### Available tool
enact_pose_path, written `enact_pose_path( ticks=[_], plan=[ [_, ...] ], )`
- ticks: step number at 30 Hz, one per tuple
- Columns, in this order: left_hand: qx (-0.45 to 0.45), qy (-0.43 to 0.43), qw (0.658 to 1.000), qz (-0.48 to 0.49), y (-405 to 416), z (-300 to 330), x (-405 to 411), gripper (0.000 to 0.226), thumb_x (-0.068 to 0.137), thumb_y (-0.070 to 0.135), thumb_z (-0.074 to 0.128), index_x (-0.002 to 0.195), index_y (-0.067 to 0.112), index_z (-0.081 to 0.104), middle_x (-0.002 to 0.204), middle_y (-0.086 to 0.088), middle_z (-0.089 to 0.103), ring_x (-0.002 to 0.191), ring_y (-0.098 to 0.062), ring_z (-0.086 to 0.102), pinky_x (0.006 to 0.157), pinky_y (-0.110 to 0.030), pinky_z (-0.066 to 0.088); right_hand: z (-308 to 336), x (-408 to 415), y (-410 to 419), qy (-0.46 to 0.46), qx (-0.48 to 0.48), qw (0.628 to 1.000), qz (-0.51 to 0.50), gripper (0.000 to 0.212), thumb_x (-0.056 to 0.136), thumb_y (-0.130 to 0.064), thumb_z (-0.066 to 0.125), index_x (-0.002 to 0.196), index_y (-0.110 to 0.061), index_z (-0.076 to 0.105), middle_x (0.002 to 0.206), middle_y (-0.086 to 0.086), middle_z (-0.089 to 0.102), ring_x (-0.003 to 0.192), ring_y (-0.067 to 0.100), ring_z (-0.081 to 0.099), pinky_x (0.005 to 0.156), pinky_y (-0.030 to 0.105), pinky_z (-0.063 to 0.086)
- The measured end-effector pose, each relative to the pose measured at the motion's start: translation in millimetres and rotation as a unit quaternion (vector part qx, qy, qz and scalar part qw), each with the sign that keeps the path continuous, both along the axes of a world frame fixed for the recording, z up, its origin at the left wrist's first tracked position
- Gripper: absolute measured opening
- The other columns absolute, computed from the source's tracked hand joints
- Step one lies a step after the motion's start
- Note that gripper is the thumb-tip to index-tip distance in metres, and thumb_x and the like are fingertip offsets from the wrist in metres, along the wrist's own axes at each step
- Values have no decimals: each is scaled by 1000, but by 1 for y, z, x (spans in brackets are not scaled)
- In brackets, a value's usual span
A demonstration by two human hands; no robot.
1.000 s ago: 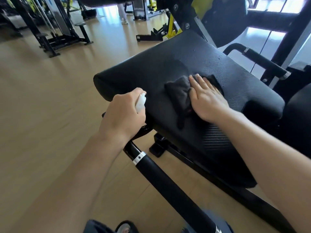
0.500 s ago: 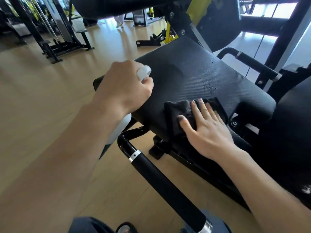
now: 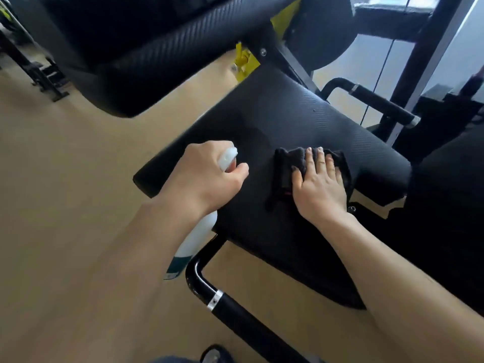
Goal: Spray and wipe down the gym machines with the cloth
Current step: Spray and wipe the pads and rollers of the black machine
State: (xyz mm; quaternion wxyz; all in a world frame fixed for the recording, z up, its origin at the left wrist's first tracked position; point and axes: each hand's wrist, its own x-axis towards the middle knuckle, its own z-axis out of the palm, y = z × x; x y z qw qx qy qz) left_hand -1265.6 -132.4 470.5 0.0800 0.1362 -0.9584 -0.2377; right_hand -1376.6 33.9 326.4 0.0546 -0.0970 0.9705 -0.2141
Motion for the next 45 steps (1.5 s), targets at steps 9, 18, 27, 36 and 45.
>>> enact_pose_path(
  ticks=[9, 18, 27, 36, 45],
  plan=[
    [65, -20, 998, 0, 21, 43, -42, 39, 93, 30, 66, 71, 1, 51, 64, -1, 54, 60, -19, 49, 55, -32, 44, 16, 41, -7, -74, -16, 997, -29, 68, 106, -51, 17, 161, -21, -8, 168, -1, -18, 156, 18, -15, 127, 38, -7],
    [93, -120, 987, 44, 31, 18, -90, 48, 92, 29, 64, 58, 9, 37, 61, -2, 48, 57, -23, 45, 56, -31, 39, 18, 37, 2, -98, 12, 995, -8, 69, 105, -54, 15, 160, -22, -12, 167, -2, -22, 154, 16, -19, 127, 37, -6],
    [161, -186, 966, 80, 12, 4, -123, 43, 80, 38, 70, 80, 1, 49, 75, -12, 62, 72, -43, 71, 66, -52, 62, 24, 32, 7, -117, 36, 992, -3, 69, 104, -57, 15, 159, -27, -14, 166, -6, -22, 154, 14, -21, 128, 37, 0],
    [214, -194, 948, 134, -10, -18, -143, 31, 89, 19, 66, 92, -12, 63, 85, -20, 71, 40, -5, 61, 62, -27, 54, 13, -3, 6, -107, 34, 993, -25, 66, 101, -55, 5, 158, -26, -15, 167, -5, -22, 154, 16, -20, 128, 39, 0],
    [263, -202, 929, 165, -24, -26, -147, 15, 85, 13, 71, 71, 6, 74, 70, -3, 75, 41, -12, 56, 62, -29, 49, 23, -98, 2, -72, 25, 996, 34, 63, 107, -48, 16, 162, -25, -8, 169, -3, -17, 155, 17, -18, 127, 39, -6]
  ],
)
